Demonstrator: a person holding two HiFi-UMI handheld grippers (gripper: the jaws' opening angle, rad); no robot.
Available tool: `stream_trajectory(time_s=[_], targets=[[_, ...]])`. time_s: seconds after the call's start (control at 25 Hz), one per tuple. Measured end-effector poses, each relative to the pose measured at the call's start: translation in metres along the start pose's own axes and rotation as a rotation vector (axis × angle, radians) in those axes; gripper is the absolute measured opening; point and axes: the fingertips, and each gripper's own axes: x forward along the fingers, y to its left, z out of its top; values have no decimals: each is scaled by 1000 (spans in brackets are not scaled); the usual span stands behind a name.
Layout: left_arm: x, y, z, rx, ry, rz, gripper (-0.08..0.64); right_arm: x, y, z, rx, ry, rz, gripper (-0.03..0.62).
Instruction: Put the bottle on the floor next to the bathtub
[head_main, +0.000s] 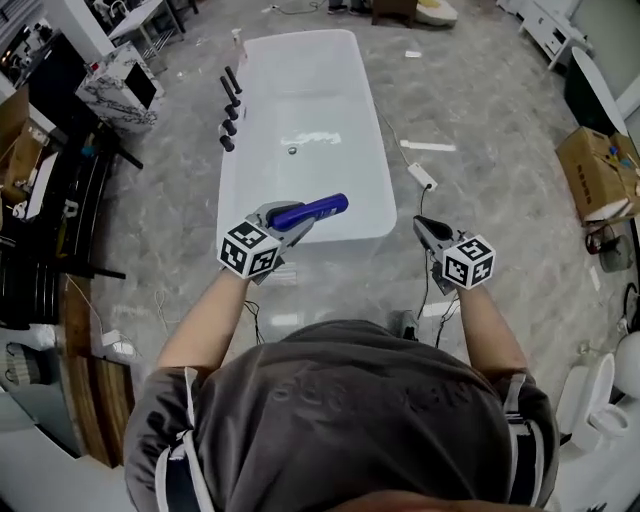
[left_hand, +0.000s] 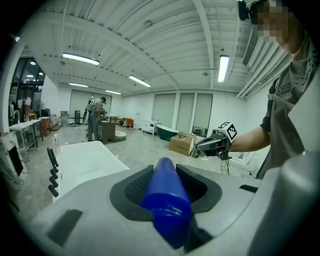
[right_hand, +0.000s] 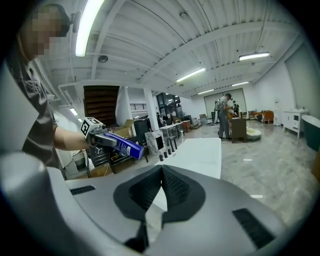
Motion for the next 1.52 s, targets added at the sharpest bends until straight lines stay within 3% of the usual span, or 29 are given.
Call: stream_trajectory(time_s=[0.2,0.4,0.6,0.76,1.08,1.52], targets=[[-7,16,-11,-36,8,-9,135,10,11,-12,48,9,-14,-8],[1,20,-41,-46,66,27,135,30,14,-36,31,43,50,-8],[21,24,-85,-86,158,100,135,57,8,-55,-3,94,131,-8],[49,7,-135,-89,280,134,135,72,2,-91,-37,167,224,-8],[94,4,-279,-91,516,71,135,136,14,-187,-15,278,290,-8],[155,48,-539,-36,762,-18,135,233,21,-397,45,465,196,-8]])
